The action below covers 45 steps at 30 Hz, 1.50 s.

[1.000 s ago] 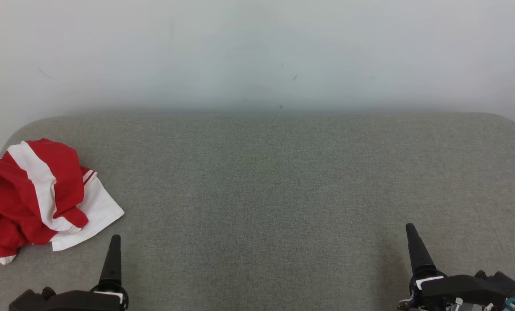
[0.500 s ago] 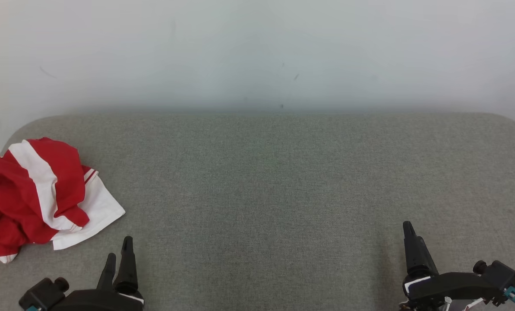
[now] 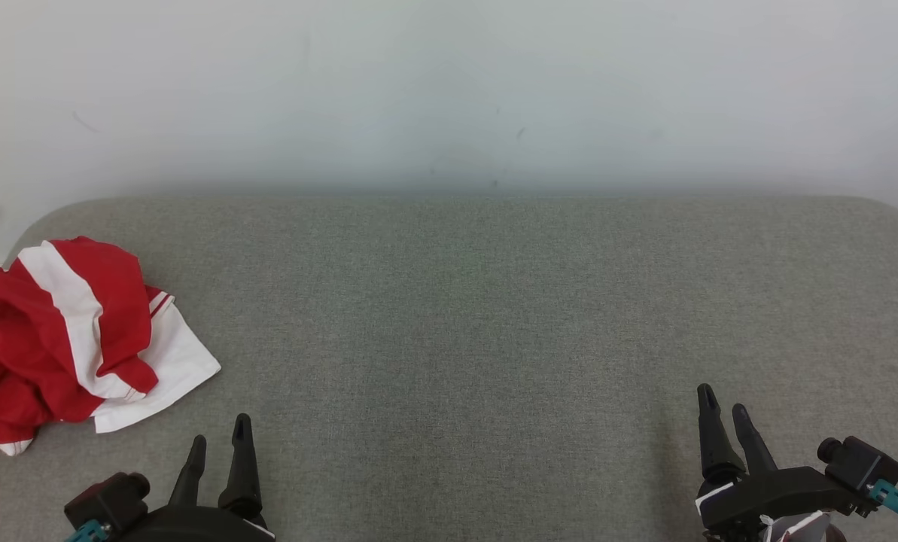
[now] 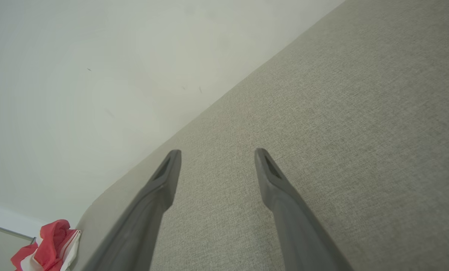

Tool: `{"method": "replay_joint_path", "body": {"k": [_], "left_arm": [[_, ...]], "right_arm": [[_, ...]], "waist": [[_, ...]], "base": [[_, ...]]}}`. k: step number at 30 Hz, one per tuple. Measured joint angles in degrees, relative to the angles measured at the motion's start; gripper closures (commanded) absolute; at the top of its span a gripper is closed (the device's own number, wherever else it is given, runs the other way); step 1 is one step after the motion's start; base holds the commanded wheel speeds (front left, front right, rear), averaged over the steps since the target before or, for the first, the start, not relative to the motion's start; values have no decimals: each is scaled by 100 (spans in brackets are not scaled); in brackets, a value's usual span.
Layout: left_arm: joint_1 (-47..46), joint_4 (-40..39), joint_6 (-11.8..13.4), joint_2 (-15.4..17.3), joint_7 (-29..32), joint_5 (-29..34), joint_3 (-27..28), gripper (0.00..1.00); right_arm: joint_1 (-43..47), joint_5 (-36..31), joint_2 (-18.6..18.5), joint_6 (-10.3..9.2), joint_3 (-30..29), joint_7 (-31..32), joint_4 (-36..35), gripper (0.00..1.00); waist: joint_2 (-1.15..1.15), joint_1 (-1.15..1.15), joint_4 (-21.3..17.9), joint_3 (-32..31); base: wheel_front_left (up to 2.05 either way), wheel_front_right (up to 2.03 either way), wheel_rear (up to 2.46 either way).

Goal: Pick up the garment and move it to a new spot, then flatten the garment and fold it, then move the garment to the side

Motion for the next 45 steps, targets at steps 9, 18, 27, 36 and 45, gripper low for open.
{"method": "replay_joint_path", "body": {"k": [9, 18, 27, 36, 45], "left_arm": [[-3, 56, 67, 64, -156, 606, -147, 0], [-3, 42, 172, 130, -319, 1181, -268, 0], [-3, 68, 263, 158, -478, 1702, -389, 0], [-3, 115, 316, 186, -602, 2106, -459, 0], [2, 164, 360, 194, -753, 2599, -513, 0]], "right_arm": [[0, -706, -1, 0, -62, 59, -22, 0], [1, -1273, -1, 0, -40, 57, -26, 0], [1, -1838, -3, 0, -21, 24, -12, 0], [-2, -2302, -5, 0, 0, -26, 41, 0], [0, -2798, -8, 0, 30, -101, 87, 0]], "waist": [[0, 0, 7, -6], [0, -1, -7, -1], [0, -1, -18, -7], [0, -1, -14, -22], [0, -1, 9, -70]], "base": [[0, 0, 0], [0, 0, 0], [0, 0, 0], [0, 0, 0], [0, 0, 0]]}}
